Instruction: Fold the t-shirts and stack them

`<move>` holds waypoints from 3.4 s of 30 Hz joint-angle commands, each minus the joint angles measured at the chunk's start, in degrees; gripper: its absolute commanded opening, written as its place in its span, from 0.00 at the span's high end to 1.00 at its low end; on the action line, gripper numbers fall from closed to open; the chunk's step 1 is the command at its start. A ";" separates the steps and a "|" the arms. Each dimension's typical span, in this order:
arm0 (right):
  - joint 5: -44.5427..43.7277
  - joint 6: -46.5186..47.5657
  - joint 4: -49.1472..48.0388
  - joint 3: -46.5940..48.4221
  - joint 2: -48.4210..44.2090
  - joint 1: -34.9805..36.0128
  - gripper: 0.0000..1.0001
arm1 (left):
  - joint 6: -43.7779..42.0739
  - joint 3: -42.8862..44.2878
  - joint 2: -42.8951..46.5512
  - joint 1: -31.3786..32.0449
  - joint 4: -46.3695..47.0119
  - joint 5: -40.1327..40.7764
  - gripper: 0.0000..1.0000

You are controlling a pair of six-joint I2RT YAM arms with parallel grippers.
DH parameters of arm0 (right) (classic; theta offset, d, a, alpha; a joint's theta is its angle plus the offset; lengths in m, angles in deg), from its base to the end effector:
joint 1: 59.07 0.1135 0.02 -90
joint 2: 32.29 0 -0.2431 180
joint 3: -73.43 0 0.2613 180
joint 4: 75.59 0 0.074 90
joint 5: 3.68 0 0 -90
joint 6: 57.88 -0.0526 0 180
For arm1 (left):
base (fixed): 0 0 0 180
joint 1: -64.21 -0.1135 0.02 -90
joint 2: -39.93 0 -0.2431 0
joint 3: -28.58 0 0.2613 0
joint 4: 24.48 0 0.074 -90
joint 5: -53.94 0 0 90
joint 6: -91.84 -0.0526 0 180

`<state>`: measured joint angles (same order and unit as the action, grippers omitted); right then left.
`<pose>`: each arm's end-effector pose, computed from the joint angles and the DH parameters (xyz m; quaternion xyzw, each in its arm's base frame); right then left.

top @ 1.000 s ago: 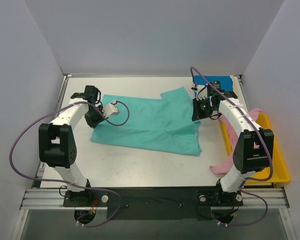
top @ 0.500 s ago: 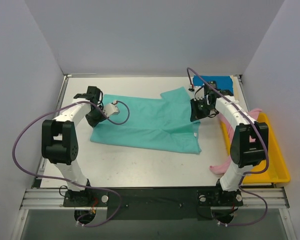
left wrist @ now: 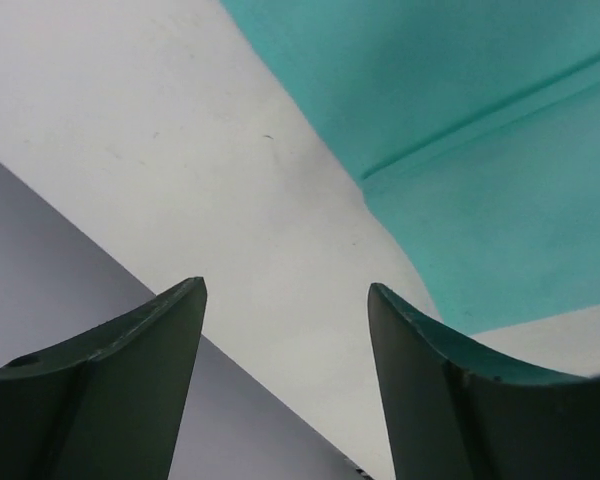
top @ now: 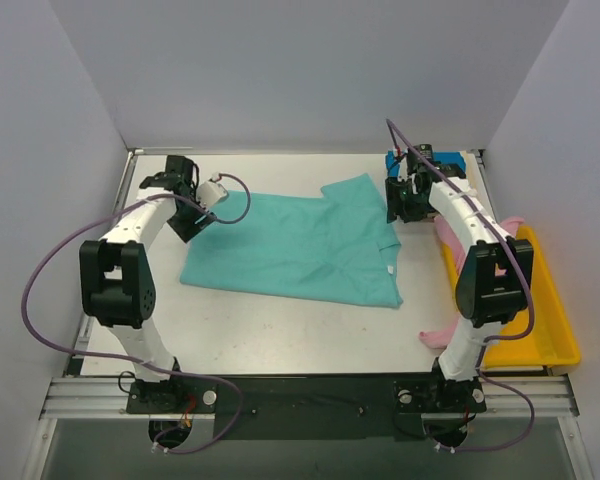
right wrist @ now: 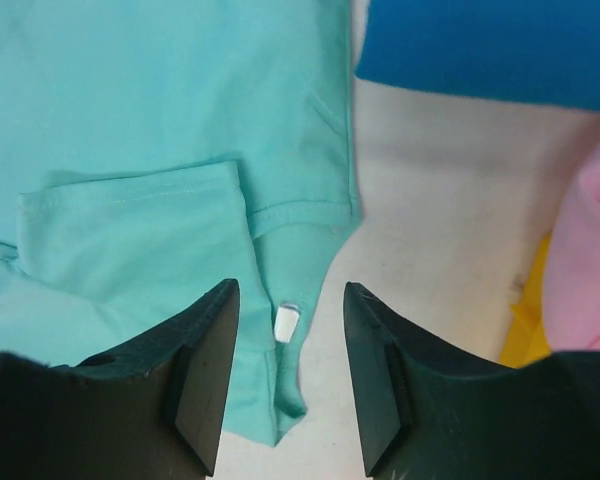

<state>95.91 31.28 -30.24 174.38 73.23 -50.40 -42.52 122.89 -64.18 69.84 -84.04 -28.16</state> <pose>0.4204 0.0730 0.2306 -0.0925 0.9320 0.1066 0.3338 0.3801 -0.0302 0.1868 0.4035 0.8948 0.1232 0.1461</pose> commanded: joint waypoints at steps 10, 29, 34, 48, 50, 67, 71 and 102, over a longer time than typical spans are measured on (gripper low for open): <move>-0.62 -26.22 8.54 -27.81 -19.20 1.88 0.55 | -23.30 -20.55 17.54 1.49 -1.55 -17.14 0.46; 5.53 -31.77 -2.54 -41.36 -13.41 -2.42 0.80 | -26.75 -31.64 12.27 3.16 16.50 -10.80 0.57; 5.45 -32.38 -1.06 -42.94 -16.56 -4.80 1.00 | -25.52 -30.14 14.11 3.16 6.65 -12.03 1.00; 2.46 -33.52 9.85 -48.21 -27.19 -4.71 1.00 | -19.19 -35.94 25.89 8.17 -16.47 -13.17 0.90; 0.53 -33.26 10.46 -48.65 -28.25 -4.80 0.93 | -18.40 -35.95 26.24 8.35 -17.17 -12.91 0.76; -0.54 -4.72 12.31 9.58 -5.19 5.48 0.28 | 8.64 16.32 0.33 -9.30 -23.78 -34.70 0.39; 2.54 -0.83 13.10 28.66 11.68 5.66 0.30 | 15.16 18.19 -5.82 -12.65 -15.88 -34.98 0.39; 5.09 -9.36 3.52 49.17 43.38 4.43 1.00 | -0.71 44.36 -32.28 -12.84 -28.32 -34.80 0.36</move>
<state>100.59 21.92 -27.40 222.79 116.68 -45.87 -34.80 157.73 -91.59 56.40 -103.60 -60.09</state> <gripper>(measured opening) 0.025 0.635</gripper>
